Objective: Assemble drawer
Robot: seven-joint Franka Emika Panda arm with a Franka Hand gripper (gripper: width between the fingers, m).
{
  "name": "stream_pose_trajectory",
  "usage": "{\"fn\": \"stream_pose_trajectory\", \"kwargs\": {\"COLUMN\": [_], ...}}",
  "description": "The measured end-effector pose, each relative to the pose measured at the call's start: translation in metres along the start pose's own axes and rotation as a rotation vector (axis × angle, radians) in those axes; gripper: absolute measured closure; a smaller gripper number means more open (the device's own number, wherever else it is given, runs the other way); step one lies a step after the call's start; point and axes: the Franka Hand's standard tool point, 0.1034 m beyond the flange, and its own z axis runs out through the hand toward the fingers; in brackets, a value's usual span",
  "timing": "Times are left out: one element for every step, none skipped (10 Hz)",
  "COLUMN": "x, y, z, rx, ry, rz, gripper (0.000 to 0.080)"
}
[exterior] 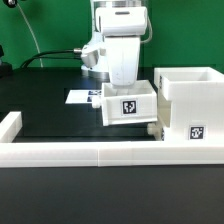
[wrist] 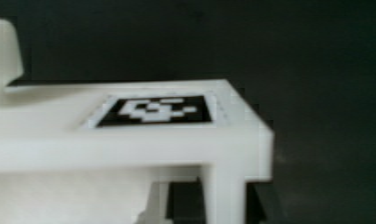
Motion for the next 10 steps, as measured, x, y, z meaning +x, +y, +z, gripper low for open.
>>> {"fn": "stream_pose_trajectory", "kwargs": {"x": [-0.0008,-0.0008,-0.0009,-0.0010,-0.0002,0.0011,0.0001,-0.0003,-0.0002,0.0006], "y": [-0.0020,-0.0016,-0.0017,-0.0023,-0.0031,-0.0027,-0.0032,-0.0033,-0.0033,-0.0027], "z": [0.0000,0.0003,0.0003,0.0005,0.0004,0.0004,0.0008,0.0009,0.0009,0.0009], "rx": [0.021,0.014,0.015,0.020,0.030,0.027,0.028,0.029,0.029,0.028], "ry": [-0.003,-0.002,-0.002,-0.003,-0.004,-0.003,-0.003,-0.004,-0.003,-0.002], "rz": [0.000,-0.001,0.000,0.000,-0.002,-0.004,-0.002,-0.002,-0.002,-0.003], "gripper": [0.0757,0.0757,0.0757,0.0757,0.0757,0.0757,0.0757,0.0757,0.0757,0.0757]}}
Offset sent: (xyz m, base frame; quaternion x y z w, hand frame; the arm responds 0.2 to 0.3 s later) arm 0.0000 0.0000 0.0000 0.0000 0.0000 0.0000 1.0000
